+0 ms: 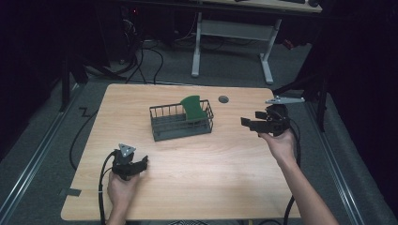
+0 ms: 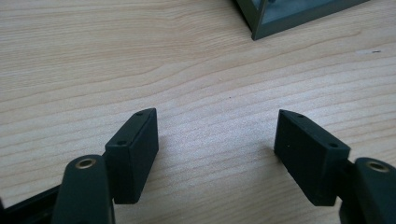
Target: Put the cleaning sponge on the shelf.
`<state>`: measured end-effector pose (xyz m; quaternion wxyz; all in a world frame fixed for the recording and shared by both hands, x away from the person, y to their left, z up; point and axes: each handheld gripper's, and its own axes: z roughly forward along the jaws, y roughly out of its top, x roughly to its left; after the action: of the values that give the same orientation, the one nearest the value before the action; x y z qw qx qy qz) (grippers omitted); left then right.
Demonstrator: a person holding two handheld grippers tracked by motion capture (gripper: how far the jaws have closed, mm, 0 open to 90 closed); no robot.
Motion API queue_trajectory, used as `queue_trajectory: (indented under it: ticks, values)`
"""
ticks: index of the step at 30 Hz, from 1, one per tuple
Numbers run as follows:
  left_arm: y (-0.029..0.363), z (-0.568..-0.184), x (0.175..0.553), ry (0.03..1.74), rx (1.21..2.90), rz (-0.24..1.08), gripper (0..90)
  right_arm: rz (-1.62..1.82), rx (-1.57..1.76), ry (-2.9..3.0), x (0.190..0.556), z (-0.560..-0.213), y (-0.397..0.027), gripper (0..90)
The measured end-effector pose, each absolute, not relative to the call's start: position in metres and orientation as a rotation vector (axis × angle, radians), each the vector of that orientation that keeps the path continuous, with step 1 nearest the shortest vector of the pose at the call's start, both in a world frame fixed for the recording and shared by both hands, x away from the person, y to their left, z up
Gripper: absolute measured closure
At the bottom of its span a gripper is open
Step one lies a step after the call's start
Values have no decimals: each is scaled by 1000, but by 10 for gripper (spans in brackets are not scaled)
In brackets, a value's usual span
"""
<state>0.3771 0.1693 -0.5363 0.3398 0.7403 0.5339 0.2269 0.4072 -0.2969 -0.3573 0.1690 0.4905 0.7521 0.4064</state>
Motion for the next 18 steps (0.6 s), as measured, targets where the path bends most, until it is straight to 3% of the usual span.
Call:
queue_trajectory:
  ticks: [18]
  values:
    - [169, -536, 377, 1384, 1937, 596, 309, 1175, 1407, 2085, 352, -364, -324, 298]
